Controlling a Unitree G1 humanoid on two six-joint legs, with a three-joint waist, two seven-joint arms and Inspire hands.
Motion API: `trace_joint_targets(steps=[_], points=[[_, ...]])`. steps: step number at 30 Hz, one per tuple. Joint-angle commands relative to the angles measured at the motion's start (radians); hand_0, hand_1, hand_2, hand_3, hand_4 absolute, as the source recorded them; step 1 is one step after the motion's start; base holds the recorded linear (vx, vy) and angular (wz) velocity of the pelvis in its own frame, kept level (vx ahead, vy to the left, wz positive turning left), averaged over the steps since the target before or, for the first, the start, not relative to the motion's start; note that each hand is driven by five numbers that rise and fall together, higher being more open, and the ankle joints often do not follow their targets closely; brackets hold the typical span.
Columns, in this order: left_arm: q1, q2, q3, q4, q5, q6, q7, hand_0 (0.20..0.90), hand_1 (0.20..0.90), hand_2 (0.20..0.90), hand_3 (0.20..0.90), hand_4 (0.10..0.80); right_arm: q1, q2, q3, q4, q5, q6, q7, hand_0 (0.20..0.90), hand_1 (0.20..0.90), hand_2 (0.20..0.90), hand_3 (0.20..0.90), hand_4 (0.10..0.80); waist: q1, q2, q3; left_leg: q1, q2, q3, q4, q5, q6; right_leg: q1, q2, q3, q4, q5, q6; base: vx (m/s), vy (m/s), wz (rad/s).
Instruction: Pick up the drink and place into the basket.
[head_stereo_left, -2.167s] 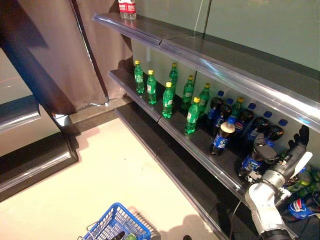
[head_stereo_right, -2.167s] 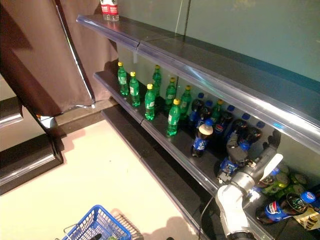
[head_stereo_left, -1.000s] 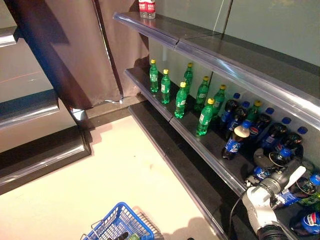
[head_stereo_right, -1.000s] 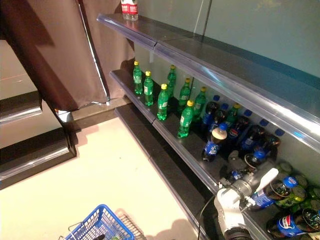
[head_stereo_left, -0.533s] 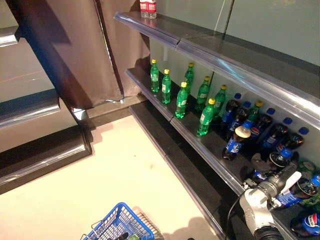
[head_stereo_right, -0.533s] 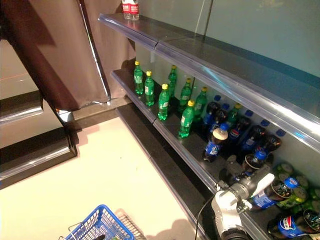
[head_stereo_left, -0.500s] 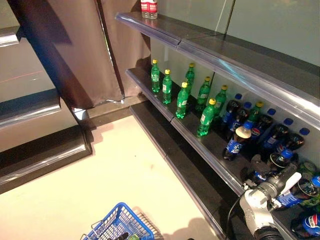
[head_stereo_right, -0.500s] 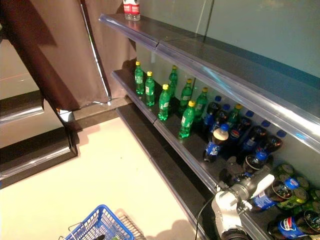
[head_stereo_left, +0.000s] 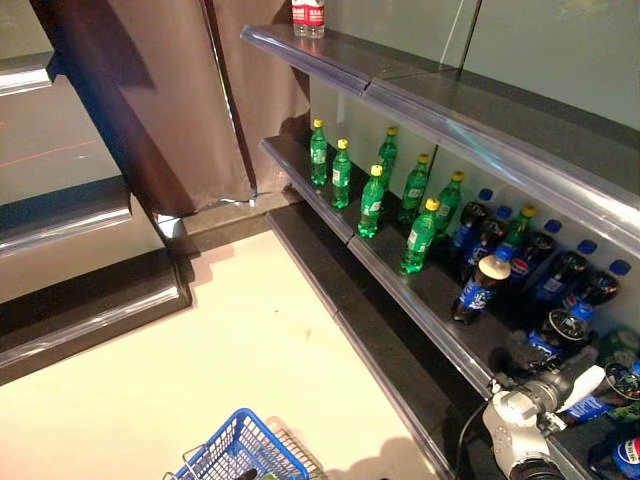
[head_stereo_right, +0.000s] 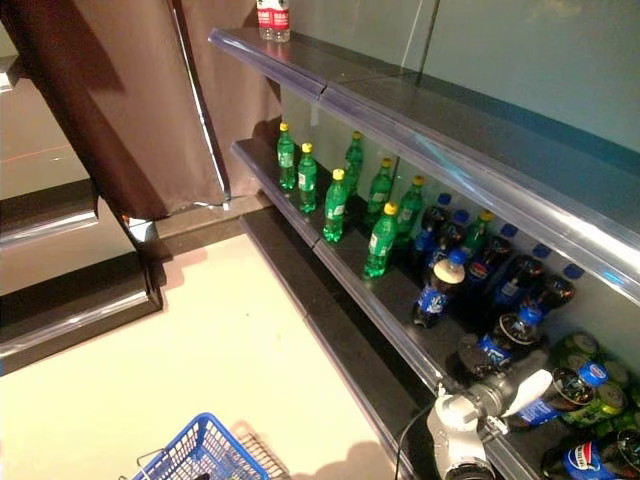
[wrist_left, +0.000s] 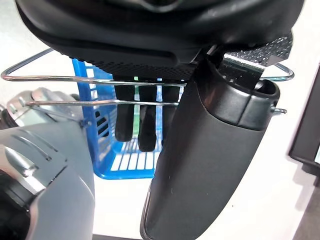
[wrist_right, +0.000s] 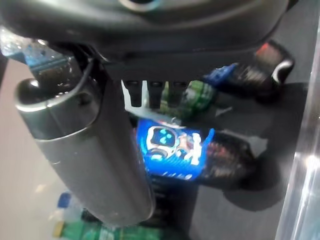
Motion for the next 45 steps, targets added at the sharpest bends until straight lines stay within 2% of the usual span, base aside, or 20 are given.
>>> trace_joint_targets(steps=[1,18,29,37,45], points=[[-0.043,0.042,-0.051,-0.064,-0.03,-0.035,-0.079,0.3,0.3,0.3,0.2,0.1,-0.123,-0.134,-0.04,-0.006,-0.017,-0.067,-0.007,0.9,0.9,0.9,0.9,0.8,0.029,0.003,-0.016,-0.114,-0.042,-0.145,0.153,-0.112,-0.013,-0.012,0.018,-0.077,0.09,-0.098,0.024,0.017,-0.041,0.04],[-0.019,0.054,-0.07,-0.068,-0.041,-0.036,-0.126,0.3,0.3,0.3,0.2,0.1,-0.102,-0.204,-0.094,0.052,-0.012,-0.088,0.108,0.9,0.9,0.9,0.9,0.8,0.016,0.023,0.01,-0.151,-0.034,-0.154,0.189,-0.099,-0.03,-0.043,0.018,-0.076,0.135,-0.114,0.02,0.017,-0.018,0.03],[-0.054,0.066,-0.087,-0.107,-0.058,-0.026,-0.133,0.3,0.3,0.3,0.2,0.1,-0.132,-0.228,-0.072,0.023,-0.018,-0.085,0.1,0.9,0.9,0.9,0.9,0.8,0.029,0.018,0.068,-0.286,-0.036,-0.159,0.373,-0.14,-0.04,-0.144,0.008,-0.089,0.281,-0.162,-0.002,-0.027,-0.041,0.02],[0.0,0.076,-0.056,-0.108,-0.004,-0.023,-0.146,0.3,0.3,0.3,0.2,0.1,-0.053,-0.193,-0.082,-0.03,-0.041,-0.086,0.096,0.9,0.9,0.9,0.9,0.8,0.036,0.009,0.066,-0.286,-0.047,-0.172,0.408,-0.155,-0.025,-0.156,0.022,-0.083,0.35,-0.183,-0.007,0.085,-0.043,0.03],[0.077,0.09,-0.014,-0.098,0.054,-0.019,-0.178,0.3,0.3,0.3,0.2,0.1,0.022,-0.169,-0.116,-0.077,-0.051,-0.086,0.129,0.9,0.9,0.9,0.9,0.8,0.04,0.004,0.041,-0.238,-0.053,-0.186,0.387,-0.15,-0.023,-0.123,0.034,-0.076,0.359,-0.189,0.004,0.093,-0.033,0.01]])
